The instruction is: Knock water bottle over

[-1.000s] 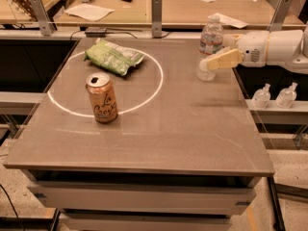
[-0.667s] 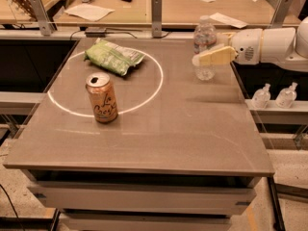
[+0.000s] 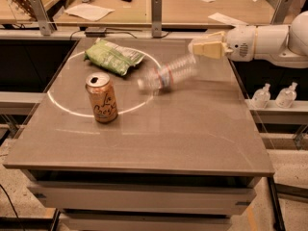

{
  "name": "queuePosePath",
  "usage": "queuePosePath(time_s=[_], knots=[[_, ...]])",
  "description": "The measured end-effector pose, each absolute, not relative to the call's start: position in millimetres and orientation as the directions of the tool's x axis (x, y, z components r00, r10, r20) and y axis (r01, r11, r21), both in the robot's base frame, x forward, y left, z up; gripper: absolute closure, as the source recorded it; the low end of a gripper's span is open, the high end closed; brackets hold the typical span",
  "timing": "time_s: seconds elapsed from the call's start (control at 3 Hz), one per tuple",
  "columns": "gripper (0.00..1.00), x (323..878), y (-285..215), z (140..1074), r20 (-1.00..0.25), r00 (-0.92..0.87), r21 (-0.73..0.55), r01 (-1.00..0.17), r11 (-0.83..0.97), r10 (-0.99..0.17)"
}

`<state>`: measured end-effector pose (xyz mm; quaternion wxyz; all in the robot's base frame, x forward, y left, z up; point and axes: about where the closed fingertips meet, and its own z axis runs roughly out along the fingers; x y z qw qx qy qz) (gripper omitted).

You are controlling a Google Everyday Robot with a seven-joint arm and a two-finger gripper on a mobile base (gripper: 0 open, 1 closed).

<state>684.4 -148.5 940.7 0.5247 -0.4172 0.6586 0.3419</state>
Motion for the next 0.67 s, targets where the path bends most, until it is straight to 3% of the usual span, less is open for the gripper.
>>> queuePosePath(time_s=[0.33,0.67], knots=[[0.87,684.8,-148.8,942.7,-0.975,-0.092,0.001,-0.912,0.411,-0.202],[0.87,685.5,-147.8,945.7,-0.967,-0.11,0.008,-0.914,0.405,-0.231]])
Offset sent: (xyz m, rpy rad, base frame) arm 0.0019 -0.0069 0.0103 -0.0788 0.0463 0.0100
